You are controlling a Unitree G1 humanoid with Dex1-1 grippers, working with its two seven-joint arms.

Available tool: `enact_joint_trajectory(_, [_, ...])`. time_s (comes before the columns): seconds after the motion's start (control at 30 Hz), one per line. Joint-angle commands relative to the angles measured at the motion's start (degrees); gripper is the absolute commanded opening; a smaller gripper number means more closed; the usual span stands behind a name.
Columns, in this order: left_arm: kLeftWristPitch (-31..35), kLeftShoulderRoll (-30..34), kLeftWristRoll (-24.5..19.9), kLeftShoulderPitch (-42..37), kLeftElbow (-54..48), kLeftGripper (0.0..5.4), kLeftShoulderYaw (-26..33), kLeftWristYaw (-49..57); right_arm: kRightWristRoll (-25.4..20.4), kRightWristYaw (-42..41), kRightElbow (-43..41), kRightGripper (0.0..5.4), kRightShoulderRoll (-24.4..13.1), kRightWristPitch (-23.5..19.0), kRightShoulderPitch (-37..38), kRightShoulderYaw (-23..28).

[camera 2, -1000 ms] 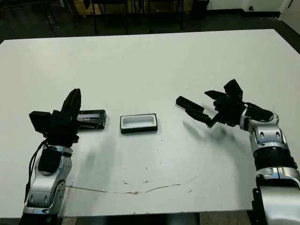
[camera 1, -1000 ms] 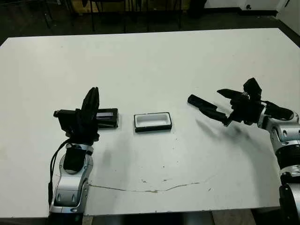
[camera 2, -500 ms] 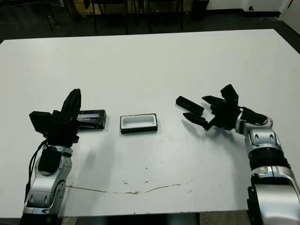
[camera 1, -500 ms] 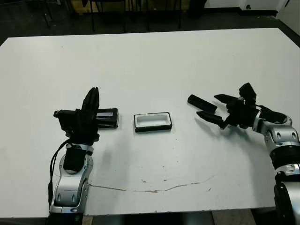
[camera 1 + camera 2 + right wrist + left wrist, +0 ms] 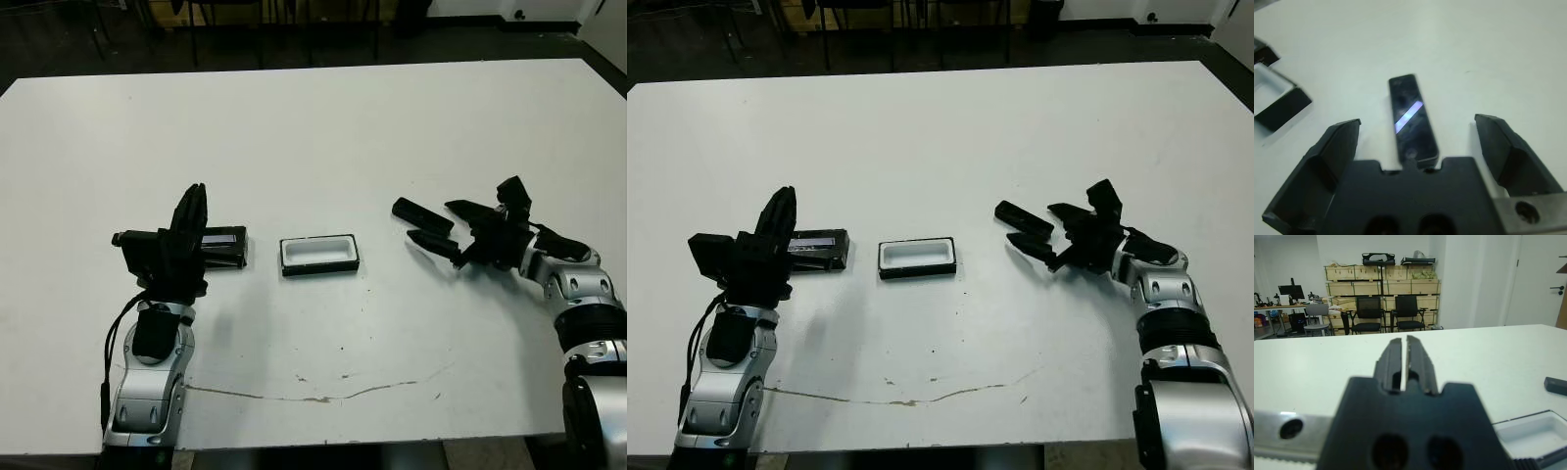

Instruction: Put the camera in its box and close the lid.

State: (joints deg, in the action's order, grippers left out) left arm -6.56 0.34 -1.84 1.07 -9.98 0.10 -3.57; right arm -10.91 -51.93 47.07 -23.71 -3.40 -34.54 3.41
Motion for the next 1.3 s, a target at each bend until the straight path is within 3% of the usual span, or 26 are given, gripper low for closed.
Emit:
enact_joint_trajectory(0.03, [0.2,0.5,0.3,0.9,0.8,0.00,0.0,-0.1,0.2,2.2,-1.6,4.74,1.0,1.2,2.2,0.5])
enact_joint_trajectory(0.23, [0.5,0.5,0.6,1.0,0.6,0.00,0.0,0.2,1.5,3.8,-2.4,3.65,0.6,2.8,2.4,-0.2])
enact_joint_trajectory(0.53, [0.4,0.6,0.6,1.0,0.5,0.00,0.1,0.2,2.3,-8.7,-0.4,2.03,-3.2,2.7,0.5,-3.4])
enact_joint_trajectory(0.8, [0.5,0.4,0.3,1.0,0.5,0.00,0.2,0.2,5.2,-12.2,-0.3,0.64,-5.3,4.6,0.3,-6.0])
enact_joint_trajectory(1.2, [0.9,0.4,0.6,1.1,0.3,0.00,0.1,0.4,4.5,-9.5,-2.1,0.51,-4.6,5.3,1.6,-5.1])
enact_joint_trajectory(1.3, [0.7,0.5,0.7,1.1,0.4,0.00,0.1,0.4,3.4,-6.9,-4.0,0.51,-4.1,3.1,2.4,-3.8])
